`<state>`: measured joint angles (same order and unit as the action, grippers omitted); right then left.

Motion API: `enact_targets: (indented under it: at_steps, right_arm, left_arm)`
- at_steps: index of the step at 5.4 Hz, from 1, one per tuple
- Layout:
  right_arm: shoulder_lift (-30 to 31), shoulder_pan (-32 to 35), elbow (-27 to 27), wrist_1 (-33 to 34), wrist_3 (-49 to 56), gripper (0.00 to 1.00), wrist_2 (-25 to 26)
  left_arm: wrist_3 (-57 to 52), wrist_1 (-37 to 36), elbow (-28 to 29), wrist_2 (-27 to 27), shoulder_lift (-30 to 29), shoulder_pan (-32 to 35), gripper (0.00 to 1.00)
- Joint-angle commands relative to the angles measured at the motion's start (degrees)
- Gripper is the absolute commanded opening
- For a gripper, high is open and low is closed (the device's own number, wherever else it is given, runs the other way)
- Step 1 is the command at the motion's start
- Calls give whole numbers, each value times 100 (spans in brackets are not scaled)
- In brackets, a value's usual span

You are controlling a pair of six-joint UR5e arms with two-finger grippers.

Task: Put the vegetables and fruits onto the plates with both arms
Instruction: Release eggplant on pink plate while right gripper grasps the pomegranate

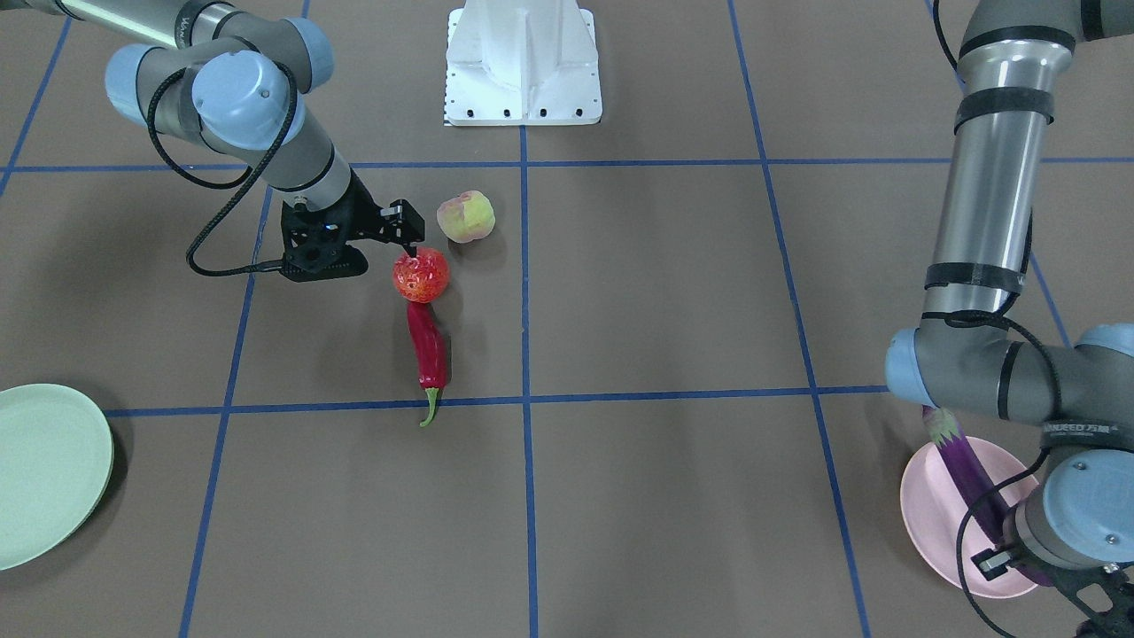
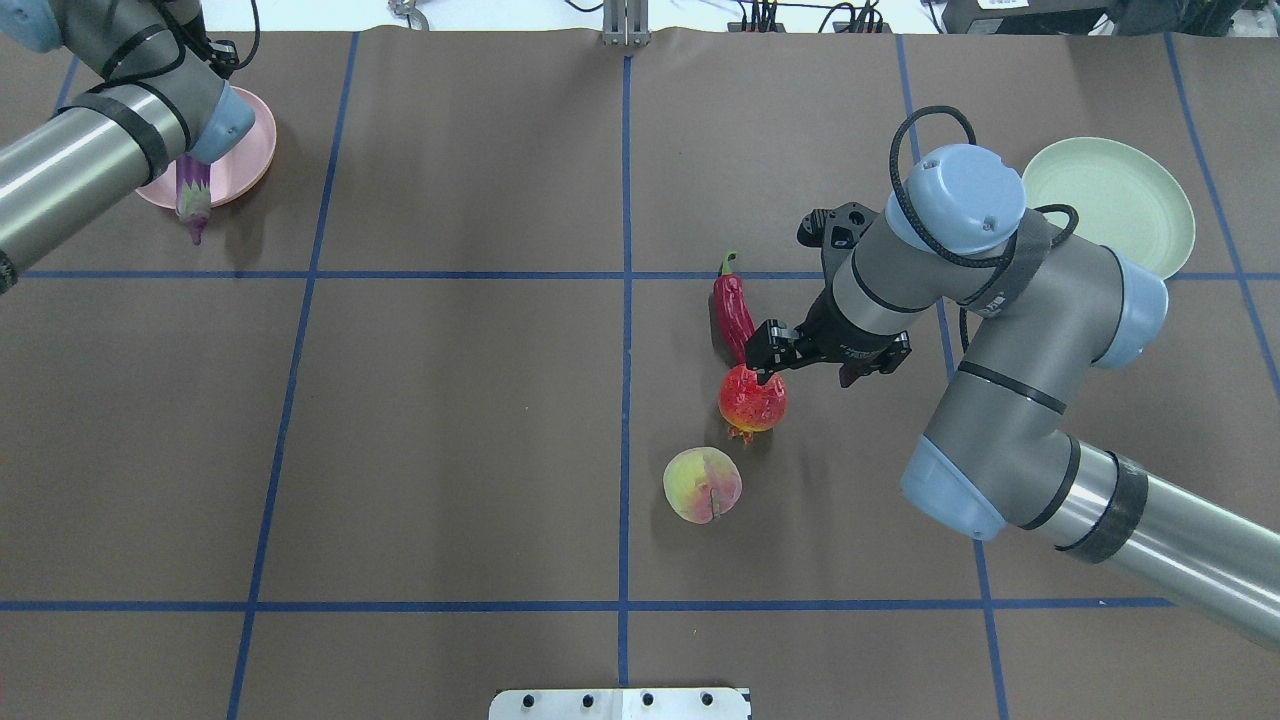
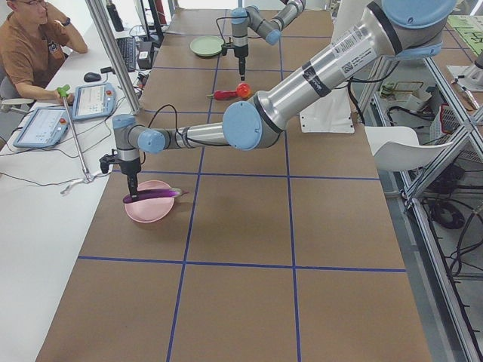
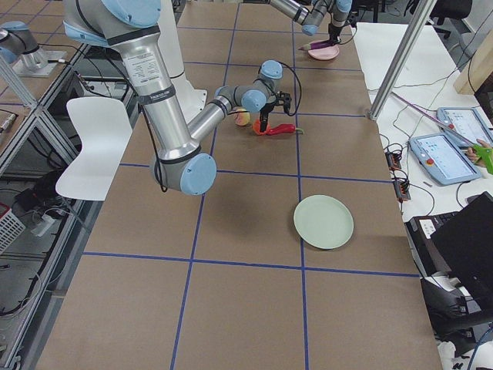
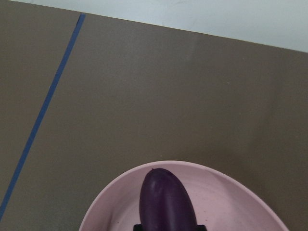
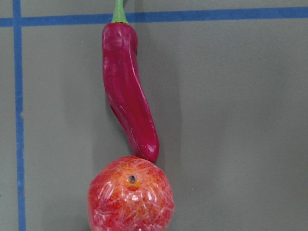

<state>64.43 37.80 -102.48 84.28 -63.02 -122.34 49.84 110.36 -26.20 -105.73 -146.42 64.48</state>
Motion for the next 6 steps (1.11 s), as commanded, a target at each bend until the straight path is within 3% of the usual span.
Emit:
enact_targets:
  at_steps: [1,2,6]
  right_arm:
    - [-1,0,0,0,0,99,0]
    - [8,0,0,0,0,99,0]
    - [-245,-150,254,-8,0,99,18]
  left_arm:
    - [-53,187,185,211,17,3,0]
    - [-45,693,168,220,199,11,99]
    - [-282,768,98,-34,236,266,100]
